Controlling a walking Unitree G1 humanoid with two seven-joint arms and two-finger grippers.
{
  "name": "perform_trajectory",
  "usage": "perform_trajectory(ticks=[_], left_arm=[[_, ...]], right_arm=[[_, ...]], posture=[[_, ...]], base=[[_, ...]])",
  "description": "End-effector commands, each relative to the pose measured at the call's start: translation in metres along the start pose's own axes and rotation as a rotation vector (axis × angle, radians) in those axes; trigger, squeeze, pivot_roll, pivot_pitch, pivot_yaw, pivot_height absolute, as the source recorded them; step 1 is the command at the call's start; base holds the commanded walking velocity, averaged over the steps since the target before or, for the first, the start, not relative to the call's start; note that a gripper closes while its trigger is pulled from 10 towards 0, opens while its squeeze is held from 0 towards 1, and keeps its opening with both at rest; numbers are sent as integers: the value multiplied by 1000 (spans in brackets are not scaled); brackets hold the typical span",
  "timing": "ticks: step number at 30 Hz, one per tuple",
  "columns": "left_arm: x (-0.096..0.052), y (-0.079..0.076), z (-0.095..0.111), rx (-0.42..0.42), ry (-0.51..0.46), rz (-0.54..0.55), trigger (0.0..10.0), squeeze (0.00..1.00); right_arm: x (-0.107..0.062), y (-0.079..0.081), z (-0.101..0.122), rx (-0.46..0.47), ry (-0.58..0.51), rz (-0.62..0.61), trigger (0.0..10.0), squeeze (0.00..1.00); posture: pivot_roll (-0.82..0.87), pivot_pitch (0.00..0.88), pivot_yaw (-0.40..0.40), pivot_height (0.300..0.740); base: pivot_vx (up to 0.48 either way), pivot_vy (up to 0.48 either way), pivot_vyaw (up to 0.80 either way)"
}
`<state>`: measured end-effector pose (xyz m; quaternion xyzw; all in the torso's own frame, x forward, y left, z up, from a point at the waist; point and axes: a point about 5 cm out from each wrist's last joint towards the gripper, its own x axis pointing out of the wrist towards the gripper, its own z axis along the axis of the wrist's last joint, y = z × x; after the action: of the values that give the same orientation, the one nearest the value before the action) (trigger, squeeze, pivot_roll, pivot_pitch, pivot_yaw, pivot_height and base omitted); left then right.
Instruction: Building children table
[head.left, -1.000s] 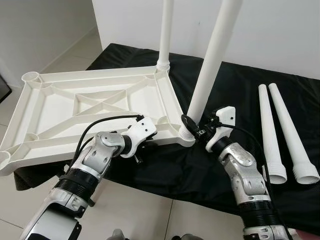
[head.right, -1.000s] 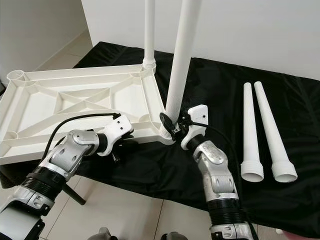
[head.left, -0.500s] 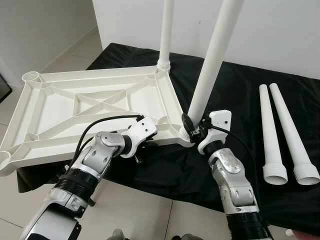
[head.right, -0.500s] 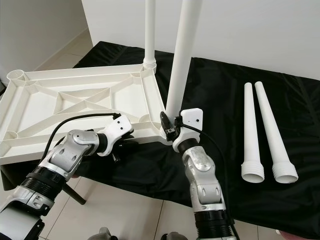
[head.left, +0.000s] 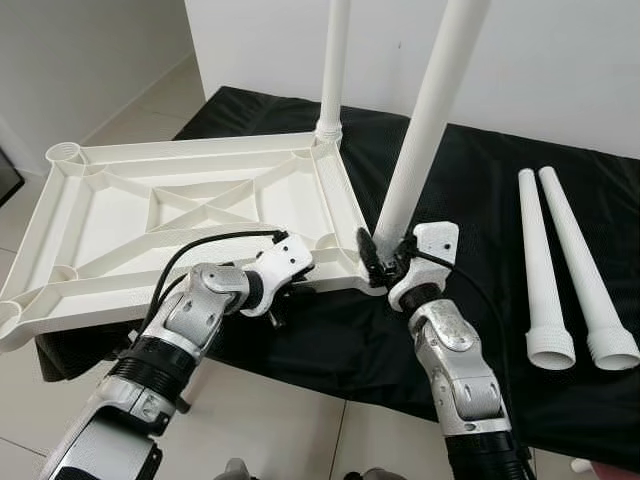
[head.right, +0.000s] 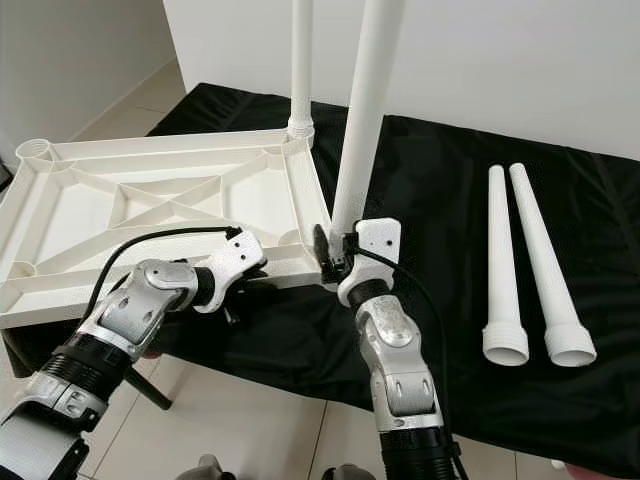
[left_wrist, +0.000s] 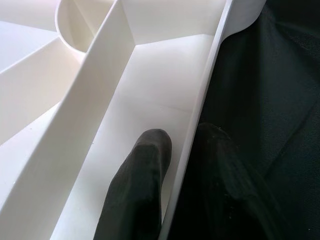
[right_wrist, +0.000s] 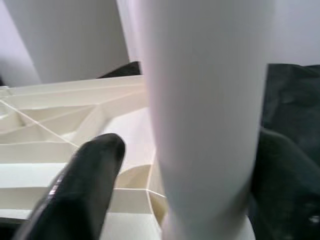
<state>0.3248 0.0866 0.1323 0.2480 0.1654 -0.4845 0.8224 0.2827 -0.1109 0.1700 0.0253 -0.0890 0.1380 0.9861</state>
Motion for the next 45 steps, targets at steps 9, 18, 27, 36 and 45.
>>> perform_trajectory(ticks=[9, 18, 27, 36, 45], left_arm=[[4, -5, -2, 16, 22, -23, 10000, 0], [3, -3, -1, 19, 19, -17, 10000, 0], [3, -3, -1, 20, 18, -17, 10000, 0], [2, -3, -2, 21, 21, -19, 10000, 0], [1, -3, -3, 22, 27, -21, 10000, 0]], right_arm=[[7, -14, -4, -28, 43, 133, 10000, 1000], [16, -36, -6, -21, 65, 235, 10000, 1000], [24, -48, -6, 6, 72, 375, 10000, 1000], [35, -56, -5, 8, 100, 570, 10000, 0], [40, -65, -4, -13, 124, 638, 10000, 0]], posture=[[-62, 11, -2, 740], [-58, 0, -3, 740], [-55, 0, -2, 740], [-50, 0, 2, 740], [-49, 1, 6, 740]], base=[[0, 0, 0], [0, 0, 0], [0, 0, 0], [0, 0, 0], [0, 0, 0]])
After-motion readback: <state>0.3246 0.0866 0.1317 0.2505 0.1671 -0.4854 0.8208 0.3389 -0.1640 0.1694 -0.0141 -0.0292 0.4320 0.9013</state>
